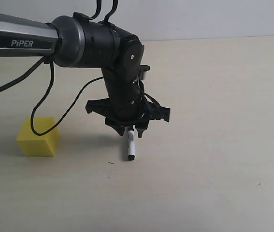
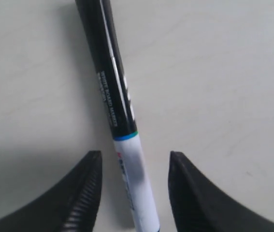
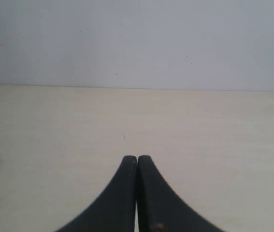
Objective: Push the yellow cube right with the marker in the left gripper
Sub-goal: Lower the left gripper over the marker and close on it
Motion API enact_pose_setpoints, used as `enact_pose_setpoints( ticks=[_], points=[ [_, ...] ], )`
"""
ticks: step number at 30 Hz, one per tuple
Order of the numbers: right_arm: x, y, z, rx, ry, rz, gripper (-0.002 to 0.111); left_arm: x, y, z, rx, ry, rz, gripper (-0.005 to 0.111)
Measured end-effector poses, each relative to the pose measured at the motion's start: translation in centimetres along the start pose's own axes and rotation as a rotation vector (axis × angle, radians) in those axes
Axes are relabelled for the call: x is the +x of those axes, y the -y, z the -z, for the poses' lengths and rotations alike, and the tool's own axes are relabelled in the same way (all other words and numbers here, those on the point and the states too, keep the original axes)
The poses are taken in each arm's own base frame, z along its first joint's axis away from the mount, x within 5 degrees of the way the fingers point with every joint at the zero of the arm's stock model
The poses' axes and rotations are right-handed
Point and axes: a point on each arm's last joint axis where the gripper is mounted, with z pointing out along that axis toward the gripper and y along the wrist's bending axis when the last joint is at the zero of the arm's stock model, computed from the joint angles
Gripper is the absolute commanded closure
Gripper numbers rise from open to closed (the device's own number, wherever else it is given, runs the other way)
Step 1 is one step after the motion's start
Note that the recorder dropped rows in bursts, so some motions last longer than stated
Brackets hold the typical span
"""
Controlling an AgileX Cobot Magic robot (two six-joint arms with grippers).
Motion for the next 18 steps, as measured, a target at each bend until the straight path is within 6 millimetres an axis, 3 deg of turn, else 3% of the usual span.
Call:
enact_pose_setpoints(
  ticks=[18],
  points=[
    [0.02,0.00,0.00,0.000,-0.002,0.000,0.108,0.49,0.56,-0.01,-0.006,-0.013,0.028,0.063]
  ],
)
